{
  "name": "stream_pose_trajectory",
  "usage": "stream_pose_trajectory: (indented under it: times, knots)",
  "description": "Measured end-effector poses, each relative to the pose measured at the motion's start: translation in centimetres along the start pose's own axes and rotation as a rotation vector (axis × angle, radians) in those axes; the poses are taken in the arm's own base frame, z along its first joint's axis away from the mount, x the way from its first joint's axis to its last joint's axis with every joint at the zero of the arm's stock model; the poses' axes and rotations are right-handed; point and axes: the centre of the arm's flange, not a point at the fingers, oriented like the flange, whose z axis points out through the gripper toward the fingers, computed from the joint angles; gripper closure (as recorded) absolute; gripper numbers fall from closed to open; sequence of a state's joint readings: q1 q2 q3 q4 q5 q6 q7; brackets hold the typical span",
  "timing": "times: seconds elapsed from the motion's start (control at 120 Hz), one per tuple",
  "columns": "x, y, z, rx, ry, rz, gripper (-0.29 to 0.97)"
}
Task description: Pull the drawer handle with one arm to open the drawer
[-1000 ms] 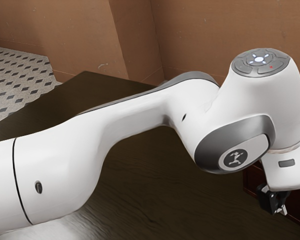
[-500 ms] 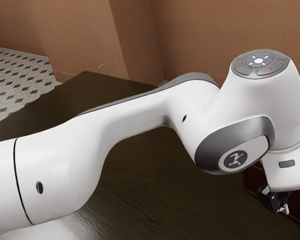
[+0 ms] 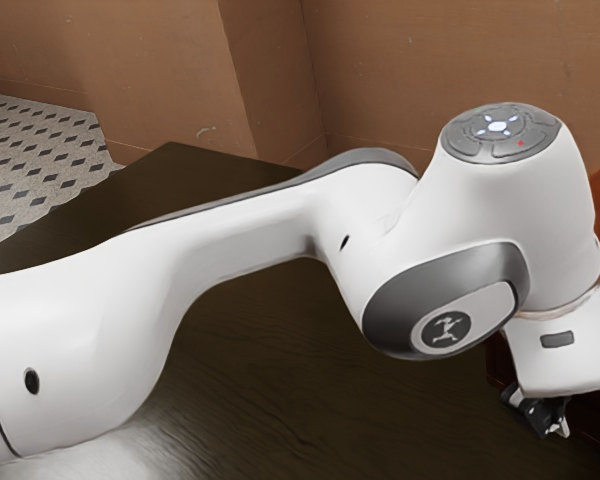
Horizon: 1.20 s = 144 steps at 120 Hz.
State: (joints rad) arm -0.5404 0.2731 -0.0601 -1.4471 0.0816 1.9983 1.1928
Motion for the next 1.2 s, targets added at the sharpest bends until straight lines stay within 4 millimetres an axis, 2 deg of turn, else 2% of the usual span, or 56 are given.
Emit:
stream_pose_trajectory:
  times: [0.742, 0.933, 1.075, 1.2]
  knots:
    - [0.4, 4.3, -0.6, -0.006, 0.008, -0.013, 0.25]
    - [0.0, 5.8, -1.7, 0.010, 0.013, -0.018, 0.30]
    - [0.2, 7.0, -1.4, 0.009, 0.014, -0.015, 0.26]
    - [0.2, 7.9, -2.1, 0.023, 0.020, -0.016, 0.30]
